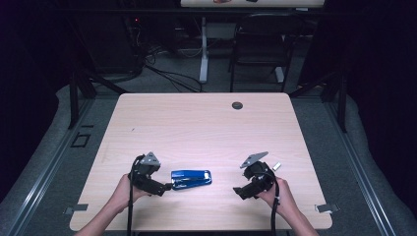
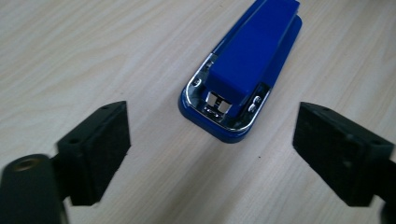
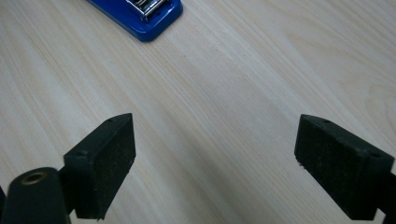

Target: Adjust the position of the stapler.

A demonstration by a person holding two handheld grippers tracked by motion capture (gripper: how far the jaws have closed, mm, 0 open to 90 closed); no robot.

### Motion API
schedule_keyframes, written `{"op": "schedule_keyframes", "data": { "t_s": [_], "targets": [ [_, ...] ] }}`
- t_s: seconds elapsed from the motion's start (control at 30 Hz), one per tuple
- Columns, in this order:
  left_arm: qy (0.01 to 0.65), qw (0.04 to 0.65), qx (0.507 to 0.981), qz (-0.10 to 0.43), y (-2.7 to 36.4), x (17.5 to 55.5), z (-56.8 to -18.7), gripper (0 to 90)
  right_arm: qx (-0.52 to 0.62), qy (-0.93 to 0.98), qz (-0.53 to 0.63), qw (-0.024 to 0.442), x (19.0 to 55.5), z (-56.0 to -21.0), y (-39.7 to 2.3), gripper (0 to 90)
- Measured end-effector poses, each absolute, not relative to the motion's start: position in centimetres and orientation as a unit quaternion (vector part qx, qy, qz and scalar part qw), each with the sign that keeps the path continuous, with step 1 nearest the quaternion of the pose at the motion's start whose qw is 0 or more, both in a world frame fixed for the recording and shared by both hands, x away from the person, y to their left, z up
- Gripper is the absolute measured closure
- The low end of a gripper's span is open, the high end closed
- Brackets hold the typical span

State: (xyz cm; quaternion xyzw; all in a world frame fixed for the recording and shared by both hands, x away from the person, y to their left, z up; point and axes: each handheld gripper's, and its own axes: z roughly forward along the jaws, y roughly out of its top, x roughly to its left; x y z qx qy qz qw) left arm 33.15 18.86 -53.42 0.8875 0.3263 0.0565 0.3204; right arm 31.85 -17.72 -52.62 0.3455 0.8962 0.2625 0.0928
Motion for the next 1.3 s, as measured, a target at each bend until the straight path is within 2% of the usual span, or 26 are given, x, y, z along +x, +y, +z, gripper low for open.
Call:
{"op": "schedule_keyframes", "data": {
  "t_s": [0.17, 0.4, 0.57, 0.73, 1.3],
  "targets": [
    [0.324, 0.326, 0.887, 0.051, 18.9, 33.2, -53.7, 25.1, 0.327, 0.905, 0.261, 0.08, 32.5, -52.7, -16.3, 16.5],
    [0.323, 0.327, 0.887, 0.045, 18.5, 33.6, -54.1, 33.8, 0.302, 0.912, 0.269, 0.065, 33.5, -52.9, -14.1, 29.2],
    [0.318, 0.324, 0.89, 0.038, 18.2, 33.8, -54.4, 39.0, 0.289, 0.916, 0.271, 0.062, 34.1, -52.9, -12.8, 34.1],
    [0.316, 0.326, 0.89, 0.032, 17.7, 34.0, -54.7, 44.0, 0.264, 0.924, 0.271, 0.054, 35.1, -53.0, -10.6, 47.1],
    [0.296, 0.337, 0.893, 0.032, 17.7, 33.9, -54.7, 59.1, 0.245, 0.927, 0.28, 0.041, 36.7, -54.1, -7.2, 51.3]
  ]
}}
